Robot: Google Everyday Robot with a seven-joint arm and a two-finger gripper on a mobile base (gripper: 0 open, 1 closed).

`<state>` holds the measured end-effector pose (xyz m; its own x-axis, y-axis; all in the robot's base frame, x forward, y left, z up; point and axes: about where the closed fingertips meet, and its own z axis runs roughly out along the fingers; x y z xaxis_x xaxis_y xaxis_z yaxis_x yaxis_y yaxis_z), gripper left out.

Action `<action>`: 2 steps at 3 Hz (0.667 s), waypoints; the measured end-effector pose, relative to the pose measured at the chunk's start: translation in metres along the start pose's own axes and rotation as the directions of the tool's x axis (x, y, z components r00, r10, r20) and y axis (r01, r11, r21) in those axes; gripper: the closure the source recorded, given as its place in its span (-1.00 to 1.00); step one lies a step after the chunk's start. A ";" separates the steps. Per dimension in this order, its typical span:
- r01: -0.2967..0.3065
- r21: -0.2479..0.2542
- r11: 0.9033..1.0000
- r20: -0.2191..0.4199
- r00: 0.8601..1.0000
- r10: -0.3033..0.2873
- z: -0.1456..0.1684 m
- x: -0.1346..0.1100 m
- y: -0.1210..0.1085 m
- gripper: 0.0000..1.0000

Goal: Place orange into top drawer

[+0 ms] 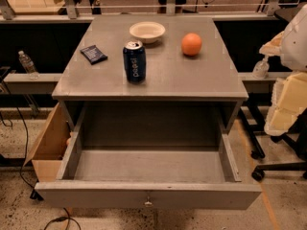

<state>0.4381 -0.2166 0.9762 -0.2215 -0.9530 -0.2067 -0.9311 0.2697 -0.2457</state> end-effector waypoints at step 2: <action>-0.046 0.043 0.998 0.076 0.996 0.042 0.010 -0.002 -0.025 -1.00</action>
Offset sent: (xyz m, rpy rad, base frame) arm 0.1331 -0.0274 -0.0125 0.3665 -0.2664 -0.1627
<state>0.4647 -0.2204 0.9727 -0.2379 -0.9275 -0.2883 -0.9067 0.3185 -0.2763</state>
